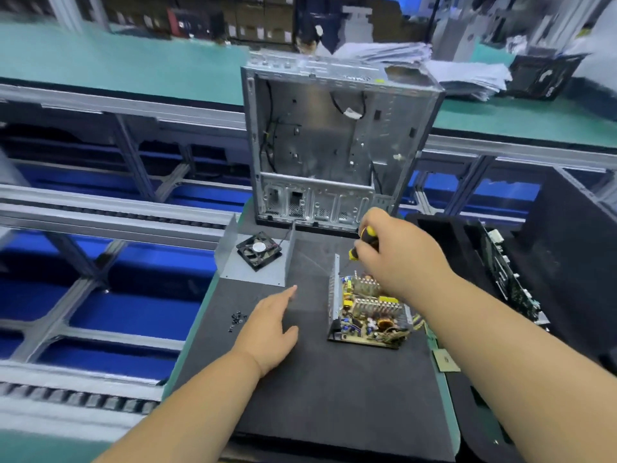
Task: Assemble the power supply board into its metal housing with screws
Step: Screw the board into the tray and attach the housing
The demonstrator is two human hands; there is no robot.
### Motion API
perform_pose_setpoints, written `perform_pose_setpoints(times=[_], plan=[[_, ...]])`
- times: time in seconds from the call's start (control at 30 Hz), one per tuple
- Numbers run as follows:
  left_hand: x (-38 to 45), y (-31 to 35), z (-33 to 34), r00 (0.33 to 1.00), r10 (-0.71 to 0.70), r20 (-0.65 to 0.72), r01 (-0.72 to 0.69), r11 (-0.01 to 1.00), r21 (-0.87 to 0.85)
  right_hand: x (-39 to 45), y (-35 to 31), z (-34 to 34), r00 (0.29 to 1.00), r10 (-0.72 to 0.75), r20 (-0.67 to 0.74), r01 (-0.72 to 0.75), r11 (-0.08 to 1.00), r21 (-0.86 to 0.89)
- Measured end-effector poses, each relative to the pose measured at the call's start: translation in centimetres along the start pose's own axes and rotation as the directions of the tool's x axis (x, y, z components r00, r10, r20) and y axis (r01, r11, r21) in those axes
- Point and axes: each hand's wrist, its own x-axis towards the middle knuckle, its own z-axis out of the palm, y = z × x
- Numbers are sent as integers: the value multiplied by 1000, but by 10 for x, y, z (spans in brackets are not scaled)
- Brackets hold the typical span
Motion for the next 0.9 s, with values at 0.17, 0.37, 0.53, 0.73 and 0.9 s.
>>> perform_pose_setpoints(times=[0.17, 0.37, 0.53, 0.73, 0.9], plan=[[-17, -20, -36, 965, -117, -235, 117, 993, -14, 15, -28, 27, 998, 3, 70, -24, 954, 298], [-42, -41, -60, 919, -255, -301, 233, 967, -107, 17, -51, 91, 970, -34, 242, -45, 949, 313], [-51, -52, -68, 899, -317, -303, 284, 947, -149, 20, -58, 124, 937, -44, 346, -57, 959, 278], [-48, -58, -70, 897, -356, -263, 312, 930, -195, 20, -64, 135, 923, -57, 379, -34, 973, 228], [-43, -56, -67, 891, -382, -244, 319, 911, -261, 16, -62, 136, 917, -55, 396, -42, 972, 231]])
